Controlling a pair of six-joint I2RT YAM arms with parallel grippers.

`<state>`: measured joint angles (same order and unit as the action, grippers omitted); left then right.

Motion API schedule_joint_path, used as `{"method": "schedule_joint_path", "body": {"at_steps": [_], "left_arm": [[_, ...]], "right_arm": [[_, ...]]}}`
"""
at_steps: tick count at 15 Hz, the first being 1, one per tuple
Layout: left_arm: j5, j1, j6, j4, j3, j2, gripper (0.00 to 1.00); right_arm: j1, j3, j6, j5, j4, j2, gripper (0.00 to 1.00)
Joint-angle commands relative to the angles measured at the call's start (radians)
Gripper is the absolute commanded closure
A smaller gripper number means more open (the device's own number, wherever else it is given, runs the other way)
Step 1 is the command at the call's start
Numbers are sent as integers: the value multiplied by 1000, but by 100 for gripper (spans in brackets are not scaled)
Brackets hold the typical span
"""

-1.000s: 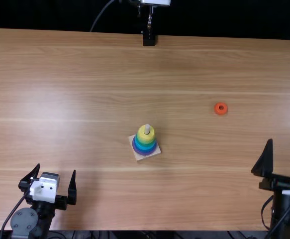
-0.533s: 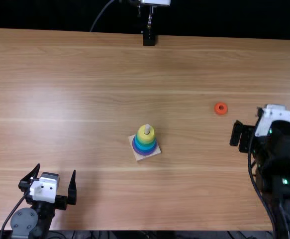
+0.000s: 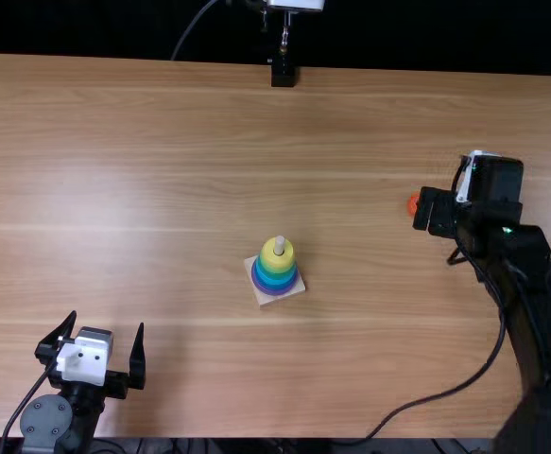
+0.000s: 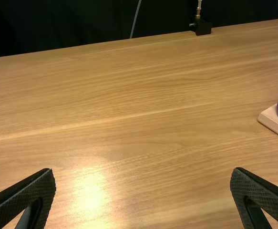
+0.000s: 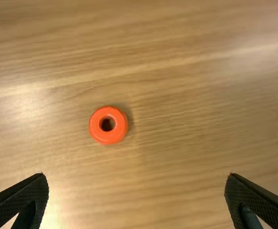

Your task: Build the Hanoi tower: stack the rings onto the peg from bottom to top in this color order: purple, dark blue, light blue, dark green, light green, yellow, orange.

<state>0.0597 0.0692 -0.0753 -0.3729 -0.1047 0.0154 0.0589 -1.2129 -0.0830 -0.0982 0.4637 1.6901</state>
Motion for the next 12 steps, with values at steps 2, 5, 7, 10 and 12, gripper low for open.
{"method": "schedule_joint_path", "body": {"at_steps": [2,5,7,10,12], "left_arm": [[16,-11,-13,-82,105,-15,0],[16,-11,-13,-82,105,-15,0],[16,-11,-13,-82,105,-15,0],[18,-11,-13,-82,105,-15,0],[18,-11,-13,-82,105,-15,0]], "right_arm": [[-11,-63,-81,-5,-1,103,0],[-21,-117,-85,-3,-10,192,0],[-37,-155,-85,-3,-10,243,0],[-50,-180,-86,-3,-10,298,0],[-50,-186,-88,-3,-12,330,0]]}}
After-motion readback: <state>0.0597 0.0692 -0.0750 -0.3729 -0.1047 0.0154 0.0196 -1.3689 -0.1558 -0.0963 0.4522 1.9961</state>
